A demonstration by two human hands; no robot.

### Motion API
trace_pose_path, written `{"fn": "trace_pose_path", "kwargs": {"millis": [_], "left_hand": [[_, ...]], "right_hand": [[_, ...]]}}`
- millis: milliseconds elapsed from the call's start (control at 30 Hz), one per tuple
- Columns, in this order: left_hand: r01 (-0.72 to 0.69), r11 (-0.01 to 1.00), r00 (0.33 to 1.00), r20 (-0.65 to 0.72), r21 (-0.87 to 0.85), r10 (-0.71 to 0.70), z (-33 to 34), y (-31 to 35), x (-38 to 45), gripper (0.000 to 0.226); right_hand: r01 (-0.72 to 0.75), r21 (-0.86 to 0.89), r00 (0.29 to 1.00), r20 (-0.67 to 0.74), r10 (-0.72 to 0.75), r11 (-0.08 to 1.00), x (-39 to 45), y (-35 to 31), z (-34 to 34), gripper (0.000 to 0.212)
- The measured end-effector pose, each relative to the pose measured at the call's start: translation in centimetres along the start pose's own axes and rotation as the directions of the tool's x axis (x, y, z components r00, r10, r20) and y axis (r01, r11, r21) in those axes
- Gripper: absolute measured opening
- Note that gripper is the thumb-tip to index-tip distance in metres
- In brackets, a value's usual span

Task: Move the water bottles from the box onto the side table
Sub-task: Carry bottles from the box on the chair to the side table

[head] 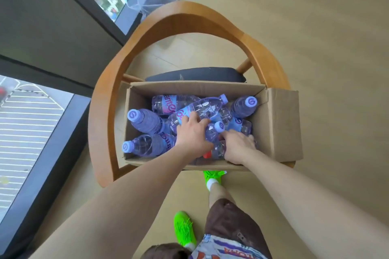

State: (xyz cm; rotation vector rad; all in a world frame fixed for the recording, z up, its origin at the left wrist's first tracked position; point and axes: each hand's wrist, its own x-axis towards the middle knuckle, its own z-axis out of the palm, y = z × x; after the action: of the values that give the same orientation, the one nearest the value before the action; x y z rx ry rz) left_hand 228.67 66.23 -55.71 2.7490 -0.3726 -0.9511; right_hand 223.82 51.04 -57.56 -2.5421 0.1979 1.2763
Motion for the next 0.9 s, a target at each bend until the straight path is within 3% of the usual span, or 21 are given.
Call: {"fn": "trace_pose_path", "kwargs": {"millis": [167,267,333,467,567,700,900], "left_hand": [[-0.046,0.995,0.999,-0.024,-0.089,0.044,-0.3,-0.7,-0.6,0.064],[-0.099,0.96,0.994,-0.079,-0.261,0.081,-0.8,-1.5,-1.9,0.056],[-0.065,0.912,0.987,-0.16,-0.405,-0.001,-1.2,-2.3,-3.5,0.042],[-0.052,0.777,0.947,-0.277,-0.628,-0.161,-3.4,-3.5,-6.9,0.037],[-0.137,0.79,0.928,-0.355,-0.598,-0.108,-6.2,-3.6,-9.1,0.038],[-0.25,0.755,0.888,-0.454,-0.607,-0.07,-9.6,-4.0,-13.0,0.038],[-0.332,0.728,0.798,-0.59,-0.599,-0.121,-13.7,-5.3,-19.9,0.038]], "right_hand": [[0.059,-0.102,0.998,-0.005,-0.059,0.993,-0.8,-0.1,-0.9,0.047],[0.062,-0.18,0.992,-0.101,-0.081,0.982,-2.0,-0.5,-1.2,0.038],[0.045,-0.171,0.98,-0.185,-0.077,0.984,-3.1,-0.7,-0.9,0.034],[0.024,0.061,0.931,-0.365,-0.001,0.998,-5.6,-1.2,-0.9,0.033],[0.061,0.307,0.854,-0.508,0.11,0.95,-8.4,-2.7,-1.7,0.032],[0.222,0.557,0.762,-0.611,0.214,0.8,-13.6,-5.4,-3.3,0.039],[0.407,0.558,0.68,-0.714,0.169,0.723,-21.9,-10.2,-6.2,0.047]]}}
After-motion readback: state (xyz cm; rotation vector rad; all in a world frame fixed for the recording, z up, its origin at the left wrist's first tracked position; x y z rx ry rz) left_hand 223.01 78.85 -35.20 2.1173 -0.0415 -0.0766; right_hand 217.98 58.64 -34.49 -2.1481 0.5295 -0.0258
